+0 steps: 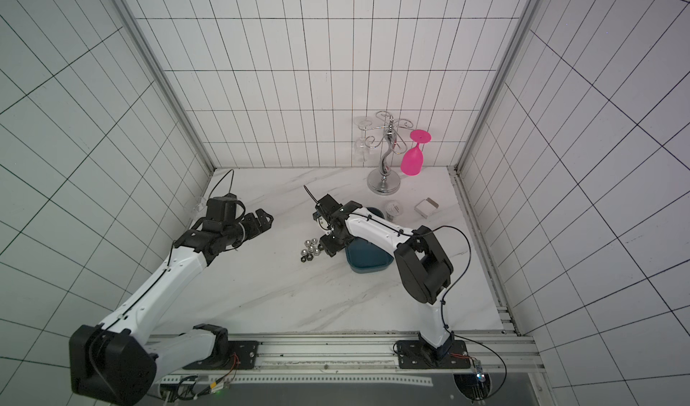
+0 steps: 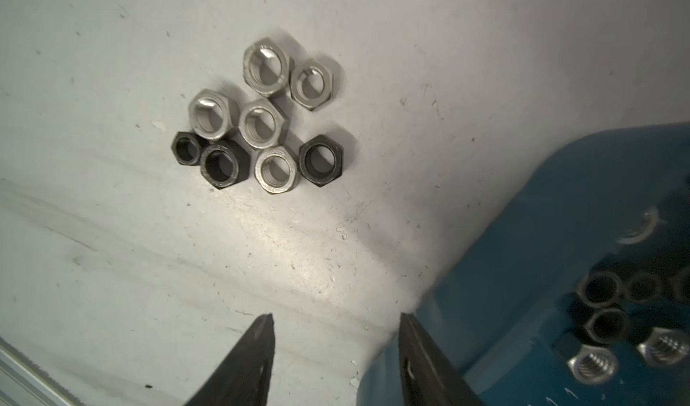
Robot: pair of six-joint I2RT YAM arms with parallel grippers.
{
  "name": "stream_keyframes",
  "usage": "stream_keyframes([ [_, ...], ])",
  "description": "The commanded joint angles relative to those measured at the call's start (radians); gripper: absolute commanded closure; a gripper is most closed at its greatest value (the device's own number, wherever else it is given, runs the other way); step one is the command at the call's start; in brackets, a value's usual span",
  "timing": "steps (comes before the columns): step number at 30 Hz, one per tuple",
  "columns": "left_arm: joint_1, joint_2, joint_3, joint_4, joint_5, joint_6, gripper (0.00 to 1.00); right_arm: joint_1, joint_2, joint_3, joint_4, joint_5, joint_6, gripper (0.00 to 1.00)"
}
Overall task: Put the nuts on the desktop into the storage box
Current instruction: Pick up the nut from the center of the board.
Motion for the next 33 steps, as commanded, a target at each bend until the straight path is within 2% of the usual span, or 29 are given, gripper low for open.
stream_keyframes([
  [1,0.011,-0.021,-0.022,0.003,-0.018,0.018,0.02,0.019,0.050,0.038,-0.012,0.018,-0.033,0.44],
  [12,0.034,-0.034,-0.025,0.002,-0.016,0.033,0.02,0.036,0.208,0.160,-0.022,0.050,-0.049,0.45],
  [24,0.052,-0.028,-0.031,0.000,-0.007,0.039,0.02,0.045,0.302,0.286,-0.043,0.038,-0.059,0.47],
  [27,0.055,-0.027,-0.031,-0.001,-0.006,0.041,0.02,0.046,0.315,0.309,-0.050,0.030,-0.059,0.54],
  [31,0.058,-0.028,-0.029,-0.001,-0.003,0.042,0.02,0.046,0.315,0.318,-0.063,0.026,-0.057,0.77],
  [33,0.057,-0.029,-0.027,0.000,-0.001,0.042,0.02,0.046,0.294,0.307,-0.058,0.027,-0.054,0.81],
])
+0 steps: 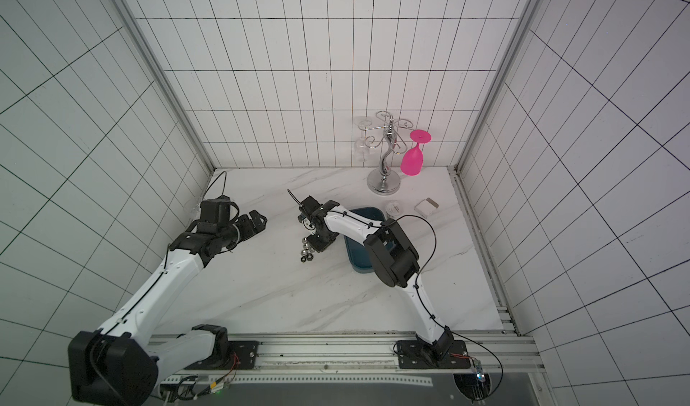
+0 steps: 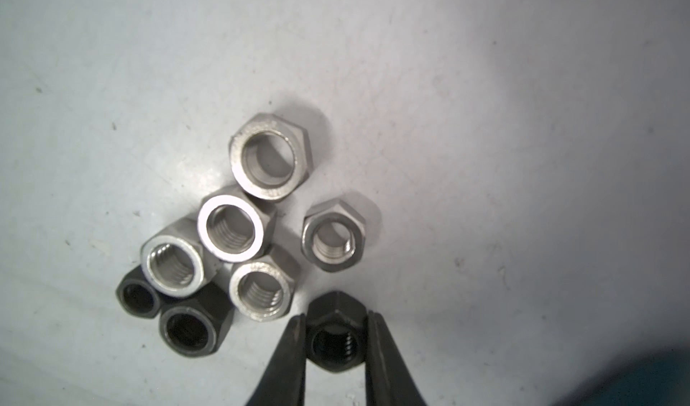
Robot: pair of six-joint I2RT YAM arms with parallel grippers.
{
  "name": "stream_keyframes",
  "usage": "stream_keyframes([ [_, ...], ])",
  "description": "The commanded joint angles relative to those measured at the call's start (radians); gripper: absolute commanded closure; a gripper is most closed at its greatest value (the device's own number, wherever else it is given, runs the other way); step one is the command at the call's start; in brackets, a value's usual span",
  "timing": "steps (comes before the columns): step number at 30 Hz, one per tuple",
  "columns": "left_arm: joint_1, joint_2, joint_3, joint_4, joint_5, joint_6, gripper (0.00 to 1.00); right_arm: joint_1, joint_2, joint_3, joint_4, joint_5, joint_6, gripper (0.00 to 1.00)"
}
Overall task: Put the nuts on the desktop into the storage box
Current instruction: Pick up the nut from the center of the board, then place the nut in the storage box.
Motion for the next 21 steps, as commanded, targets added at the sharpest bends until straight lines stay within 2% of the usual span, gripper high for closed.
stream_keyframes([
  [1,0.005,-0.013,-0.005,0.007,0.002,0.015,0.02,0.009,-0.018,0.005,-0.023,0.002,0.000,0.81],
  [9,0.005,0.007,0.010,0.024,0.083,0.002,0.02,-0.033,-0.241,-0.042,0.010,0.004,0.074,0.82],
  [16,-0.033,0.027,0.023,0.039,0.091,-0.013,0.02,-0.193,-0.458,-0.217,0.008,0.010,0.169,0.81],
  [21,-0.091,0.064,0.041,0.061,0.080,-0.018,0.02,-0.311,-0.512,-0.388,0.008,0.007,0.202,0.82],
])
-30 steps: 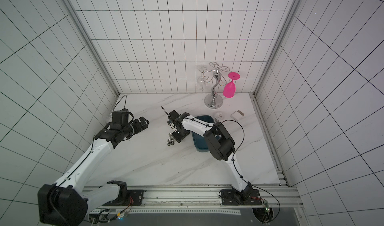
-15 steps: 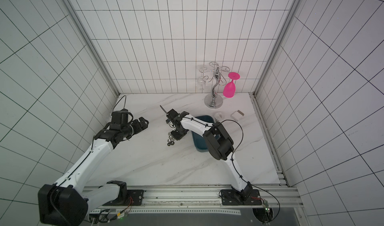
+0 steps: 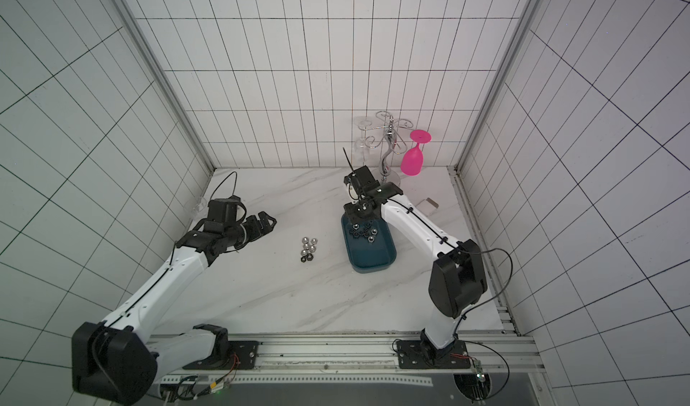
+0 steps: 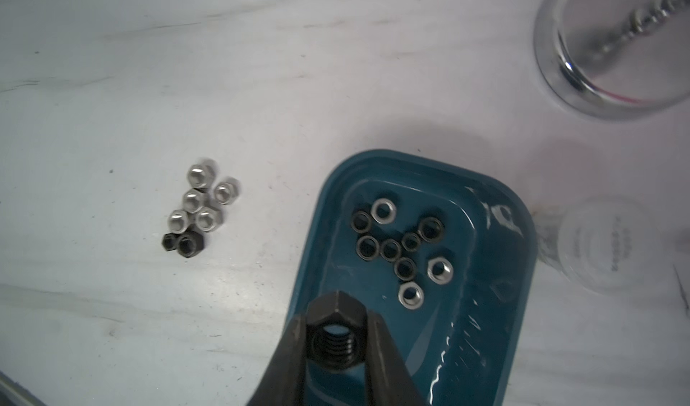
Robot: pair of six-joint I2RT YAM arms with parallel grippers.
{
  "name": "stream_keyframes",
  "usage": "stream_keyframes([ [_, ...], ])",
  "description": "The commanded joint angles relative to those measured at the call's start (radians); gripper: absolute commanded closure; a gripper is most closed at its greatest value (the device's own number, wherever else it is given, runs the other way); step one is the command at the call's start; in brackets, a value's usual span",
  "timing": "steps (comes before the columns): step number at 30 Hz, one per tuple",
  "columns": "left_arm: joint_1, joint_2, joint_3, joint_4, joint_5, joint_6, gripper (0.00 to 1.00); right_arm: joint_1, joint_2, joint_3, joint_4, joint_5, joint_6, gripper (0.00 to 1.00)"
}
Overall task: Put the nuts on the desktop into the storage box
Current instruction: Place the nut in the storage box.
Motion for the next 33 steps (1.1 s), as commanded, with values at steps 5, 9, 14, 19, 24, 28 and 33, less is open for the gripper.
stream_keyframes([
  [5,-0.033,0.052,0.052,0.041,-0.008,-0.010,0.02,-0.058,0.069,-0.157,-0.028,-0.016,0.034,0.82],
  [9,-0.033,0.052,0.051,0.041,-0.019,-0.014,0.02,-0.058,0.121,-0.169,0.005,-0.030,0.037,0.82],
  [14,-0.033,0.050,0.039,0.035,-0.031,-0.012,0.02,-0.058,0.187,-0.139,0.017,-0.042,0.040,0.82],
  [19,-0.032,0.047,0.039,0.030,-0.040,-0.007,0.02,-0.057,0.255,-0.091,0.013,-0.043,0.027,0.81],
  [24,-0.030,0.039,0.041,0.018,-0.051,0.002,0.02,-0.057,0.304,-0.052,0.008,-0.027,0.020,0.80],
  [28,-0.026,0.036,0.040,0.012,-0.054,0.007,0.02,-0.057,0.336,-0.017,0.002,0.006,0.023,0.78],
  [33,-0.020,0.025,0.039,-0.003,-0.055,0.016,0.02,-0.058,0.358,0.021,-0.009,0.027,0.014,0.70],
])
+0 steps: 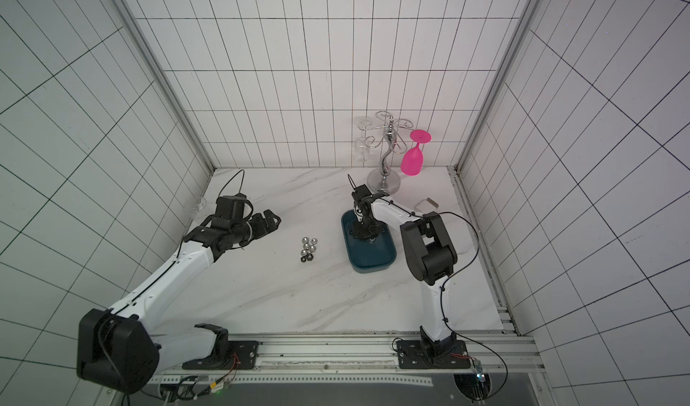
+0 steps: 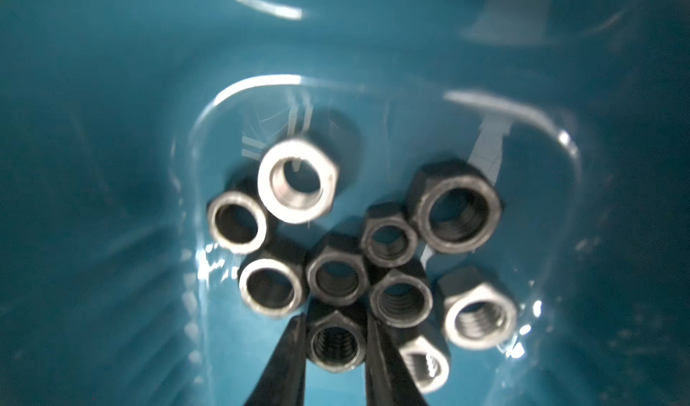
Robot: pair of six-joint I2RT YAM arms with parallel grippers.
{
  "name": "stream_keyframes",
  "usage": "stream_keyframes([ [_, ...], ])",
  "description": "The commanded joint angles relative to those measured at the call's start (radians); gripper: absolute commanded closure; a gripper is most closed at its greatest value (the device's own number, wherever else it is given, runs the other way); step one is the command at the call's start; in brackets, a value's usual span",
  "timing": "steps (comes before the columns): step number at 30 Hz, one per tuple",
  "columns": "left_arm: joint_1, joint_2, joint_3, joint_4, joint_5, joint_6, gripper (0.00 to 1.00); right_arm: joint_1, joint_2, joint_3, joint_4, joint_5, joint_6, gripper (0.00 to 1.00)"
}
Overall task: Put the nuts on the desktop into the storage box
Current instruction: Place the nut in the storage box.
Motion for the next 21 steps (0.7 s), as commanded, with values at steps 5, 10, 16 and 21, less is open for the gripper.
stream_keyframes([
  [5,0.020,-0.036,0.008,-0.020,-0.011,0.022,0.02,0.003,-0.017,0.052,-0.022,0.041,-0.007,0.59],
  [10,0.022,-0.035,0.005,-0.017,-0.005,0.015,0.02,0.020,-0.113,0.055,-0.024,0.030,-0.006,0.53],
  [16,0.022,-0.037,0.003,-0.010,-0.013,-0.001,0.02,0.112,-0.240,0.033,-0.005,-0.011,0.003,0.51],
  [21,0.024,-0.043,-0.001,-0.013,-0.016,-0.009,0.02,0.242,-0.262,-0.010,0.023,-0.062,-0.004,0.49],
])
